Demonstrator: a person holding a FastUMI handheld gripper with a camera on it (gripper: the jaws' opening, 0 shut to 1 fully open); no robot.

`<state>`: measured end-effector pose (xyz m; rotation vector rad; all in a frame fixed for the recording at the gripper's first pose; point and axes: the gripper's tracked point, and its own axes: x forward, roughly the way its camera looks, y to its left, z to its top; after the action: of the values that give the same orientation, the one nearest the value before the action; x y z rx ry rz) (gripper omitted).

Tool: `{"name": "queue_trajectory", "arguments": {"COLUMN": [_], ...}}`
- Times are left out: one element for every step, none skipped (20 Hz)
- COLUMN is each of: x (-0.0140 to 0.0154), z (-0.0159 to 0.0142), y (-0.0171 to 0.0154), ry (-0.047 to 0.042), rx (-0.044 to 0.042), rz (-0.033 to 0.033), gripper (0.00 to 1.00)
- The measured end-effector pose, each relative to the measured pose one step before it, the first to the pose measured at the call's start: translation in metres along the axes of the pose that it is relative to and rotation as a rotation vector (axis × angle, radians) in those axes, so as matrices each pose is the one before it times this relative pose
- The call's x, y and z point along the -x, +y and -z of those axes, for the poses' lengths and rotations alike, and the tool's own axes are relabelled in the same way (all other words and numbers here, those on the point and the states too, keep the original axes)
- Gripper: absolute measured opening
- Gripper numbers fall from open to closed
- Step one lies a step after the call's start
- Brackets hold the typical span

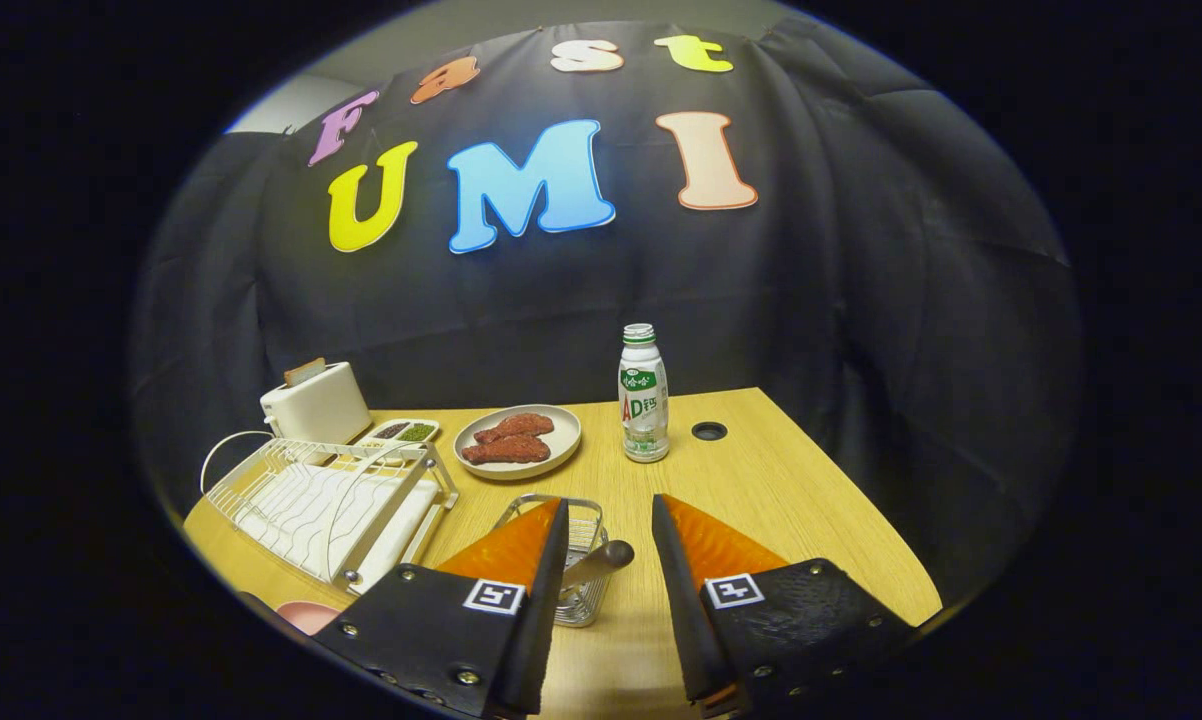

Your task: Take the plate from the dish rack, then take the spoon from the basket and place it into the plate.

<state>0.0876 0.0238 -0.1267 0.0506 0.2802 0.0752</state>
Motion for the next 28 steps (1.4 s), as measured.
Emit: {"name": "queue_trajectory", "arguments": {"x": [0.00579, -0.00674, -0.00166, -0.0023, 0.00194, 0.00152, -0.00023, -0.00041, -0.00115, 0.00266, -0.00455, -0.0023, 0.00064, 0.00078, 0.00064, 0.0009, 0.0008, 0.00122, 0.00296, 0.00259, 0.00422, 0.00477, 0.00574, 0.00544, 0.00541, 0.00648, 0.00805, 0.0065], "z": [-0.0009, 0.00231, -0.00059, -0.00219, -0.00367, -0.00185, -0.00125, -0.00466, -0.001, -0.00278, -0.0033, -0.00494, -0.00257, -0.00449, -0.00358, -0.00582, -0.00495, -0.00656, -0.00709, -0.00889, -0.00893, -0.01108, -0.01117, -0.01056, -0.00916, -0.00859, -0.00903, -0.00604], "y": [-0.00083, 0.00124, 0.00043, 0.00562, 0.0027, 0.00476, 0.00394, 0.00532, 0.01197, 0.00566, 0.00407, 0.00286, 0.00354, 0.00283, 0.00208, 0.00004, 0.00024, -0.00018, 0.0005, -0.00032, 0.00024, 0.00131, 0.00011, 0.00026, 0.00186, 0.00318, 0.00268, 0.00198], "ry": [-0.01325, 0.00605, -0.01358, -0.00906, -0.00082, 0.00119, 0.00145, -0.00675, 0.01836, 0.01325, -0.00488, -0.00303, 0.00048, -0.00073, -0.00096, -0.0087, -0.00794, -0.00753, -0.00969, -0.0095, -0.01074, -0.01581, -0.01697, -0.01455, -0.01349, -0.01069, -0.01856, -0.00776], "rx": [0.00178, 0.01001, 0.00667, -0.00379, -0.00692, 0.00909, 0.00909, -0.02088, -0.02041, 0.00353, 0.01807, 0.03063, 0.02746, 0.01554, 0.01203, 0.01389, 0.01207, 0.00817, 0.00213, 0.00114, -0.00152, 0.00499, 0.00904, 0.01224, 0.00242, -0.01002, -0.0117, -0.00254], "rz": [0.00004, 0.00712, 0.00728, -0.01444, -0.00448, 0.0001, -0.0116, -0.0136, -0.02533, -0.01384, -0.00757, -0.00528, -0.0055, -0.00437, -0.0006, 0.00581, 0.00487, 0.00598, 0.00303, 0.00449, 0.00294, -0.0007, 0.00251, 0.00163, -0.0037, -0.00621, -0.00489, 0.00182], "gripper": [0.4, 0.29, 0.32, 0.27, 0.27, 0.2, 0.2, 0.2, 0.09, 0.09, 0.1, 0.09, 0.09, 0.09, 0.09, 0.09, 0.09, 0.09, 0.09, 0.09, 0.09, 0.09, 0.09, 0.09, 0.09, 0.09, 0.09, 0.09]}}
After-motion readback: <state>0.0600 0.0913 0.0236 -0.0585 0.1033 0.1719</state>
